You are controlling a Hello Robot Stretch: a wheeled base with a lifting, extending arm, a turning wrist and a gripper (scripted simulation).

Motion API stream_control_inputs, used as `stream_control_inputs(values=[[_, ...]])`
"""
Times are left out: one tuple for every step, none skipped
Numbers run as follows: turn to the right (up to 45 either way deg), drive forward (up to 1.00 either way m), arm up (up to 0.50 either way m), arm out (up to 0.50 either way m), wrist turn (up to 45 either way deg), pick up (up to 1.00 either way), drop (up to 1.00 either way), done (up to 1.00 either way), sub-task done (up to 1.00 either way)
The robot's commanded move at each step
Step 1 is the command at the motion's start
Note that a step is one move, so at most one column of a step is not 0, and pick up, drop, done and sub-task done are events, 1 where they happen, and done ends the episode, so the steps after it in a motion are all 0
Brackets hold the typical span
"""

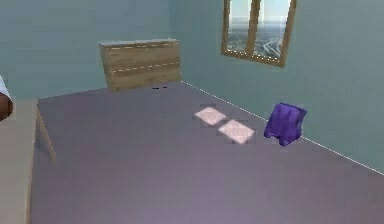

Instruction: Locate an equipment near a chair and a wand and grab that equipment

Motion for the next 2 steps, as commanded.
stream_control_inputs(values=[[0.0, 0.55, 0.00, 0.00, 0.0, 0.00, 0.00, 0.00, 0.00], [-36.0, 0.00, 0.00, 0.00, 0.0, 0.00, 0.00, 0.00, 0.00]])
